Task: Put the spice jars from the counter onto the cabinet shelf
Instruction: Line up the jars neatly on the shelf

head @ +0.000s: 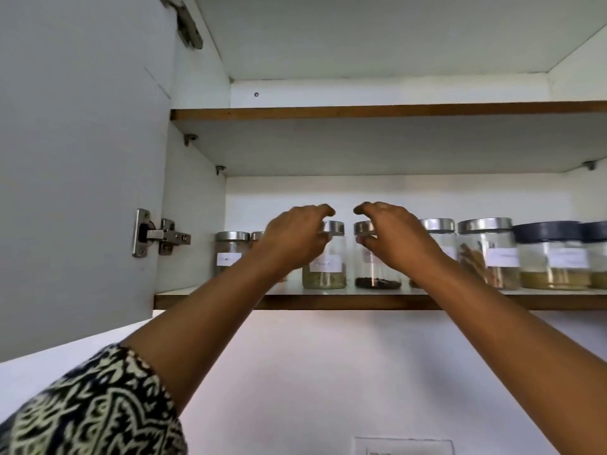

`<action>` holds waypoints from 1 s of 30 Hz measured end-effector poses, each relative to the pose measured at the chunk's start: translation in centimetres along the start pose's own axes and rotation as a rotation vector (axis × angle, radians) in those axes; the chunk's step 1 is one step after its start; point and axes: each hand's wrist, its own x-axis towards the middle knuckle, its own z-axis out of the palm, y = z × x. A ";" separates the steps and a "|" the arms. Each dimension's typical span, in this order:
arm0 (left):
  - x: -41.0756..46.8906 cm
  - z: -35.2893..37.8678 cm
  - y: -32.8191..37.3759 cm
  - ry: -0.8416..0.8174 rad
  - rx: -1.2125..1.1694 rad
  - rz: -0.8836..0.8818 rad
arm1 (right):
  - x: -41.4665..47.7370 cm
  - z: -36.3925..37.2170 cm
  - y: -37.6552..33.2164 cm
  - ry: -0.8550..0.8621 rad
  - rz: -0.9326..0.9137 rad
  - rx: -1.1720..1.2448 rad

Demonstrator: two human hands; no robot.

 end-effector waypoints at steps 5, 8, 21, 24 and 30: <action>1.7 2.1 1.8 -0.034 0.050 0.001 | 0.5 -0.1 3.4 -0.183 0.040 -0.076; 2.6 2.7 1.2 -0.097 0.149 -0.035 | 1.0 0.1 4.3 -0.228 0.024 -0.080; 5.9 2.6 -3.9 -0.251 0.120 0.017 | 4.5 4.0 3.3 -0.220 0.006 -0.085; 6.5 3.8 -5.2 -0.248 0.076 0.009 | 5.8 5.1 3.1 -0.228 0.032 -0.070; 8.4 7.1 -7.4 -0.236 0.096 -0.015 | 8.5 7.9 2.9 -0.219 0.072 -0.070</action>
